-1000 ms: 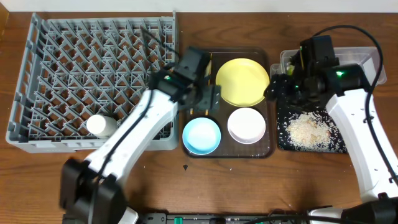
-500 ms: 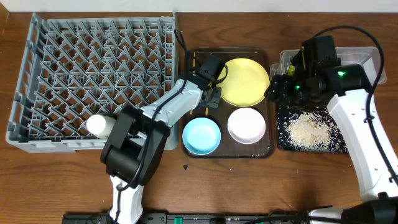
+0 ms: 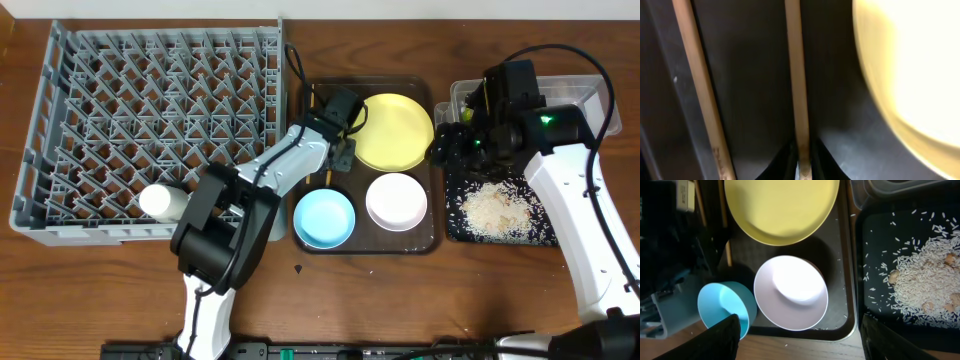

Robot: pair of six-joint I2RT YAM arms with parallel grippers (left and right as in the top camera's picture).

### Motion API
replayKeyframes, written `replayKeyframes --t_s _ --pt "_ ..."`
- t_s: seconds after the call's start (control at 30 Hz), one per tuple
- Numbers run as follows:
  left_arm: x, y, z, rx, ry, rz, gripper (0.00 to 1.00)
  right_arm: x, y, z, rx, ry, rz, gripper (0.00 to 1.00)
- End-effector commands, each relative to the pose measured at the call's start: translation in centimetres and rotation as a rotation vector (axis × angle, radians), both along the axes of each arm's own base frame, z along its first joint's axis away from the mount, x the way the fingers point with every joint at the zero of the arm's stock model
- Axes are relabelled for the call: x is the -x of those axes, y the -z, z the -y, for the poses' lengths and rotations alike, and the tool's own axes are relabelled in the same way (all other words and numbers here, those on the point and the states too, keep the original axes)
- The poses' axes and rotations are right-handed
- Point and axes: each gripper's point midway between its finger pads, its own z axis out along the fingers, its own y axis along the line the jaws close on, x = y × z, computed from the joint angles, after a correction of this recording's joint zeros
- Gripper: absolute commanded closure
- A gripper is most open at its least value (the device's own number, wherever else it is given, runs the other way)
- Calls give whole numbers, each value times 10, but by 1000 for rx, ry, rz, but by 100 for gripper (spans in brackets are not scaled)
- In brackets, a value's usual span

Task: Sort waste into correct bins and load items into the dishwasher
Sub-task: 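Grasp a chopstick from the brown tray with the left gripper, then insert the chopstick upright into the dish rack with left gripper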

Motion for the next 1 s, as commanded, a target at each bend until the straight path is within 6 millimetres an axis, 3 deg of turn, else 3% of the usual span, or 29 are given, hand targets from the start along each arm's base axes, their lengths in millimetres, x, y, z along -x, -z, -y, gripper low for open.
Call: replayKeyframes --t_s 0.0,0.27,0.3,0.37,0.47,0.63,0.73,0.83,0.97 --pt "-8 -43 -5 44 -24 66 91 2 1 -2 9 -22 2 26" --pt "-9 -142 -24 126 -56 230 92 2 1 -2 9 -22 1 25" --pt "-7 -151 -32 113 -72 242 92 2 1 -2 9 -22 1 26" --pt "0 -166 -67 18 -138 261 92 3 2 -2 9 -23 0 26" --pt "5 -162 -102 -89 -205 243 92 3 2 -2 9 -23 0 25" --pt "3 -124 -137 -153 -275 151 92 3 2 -2 9 -22 0 25" --pt "2 -106 -141 -154 -282 100 92 3 1 -2 9 -22 1 25" --pt "6 -84 -130 -123 -220 25 92 3 1 -2 9 -22 1 25" --pt "10 -78 -127 -116 -200 -5 91 3 2 -2 9 -22 0 25"
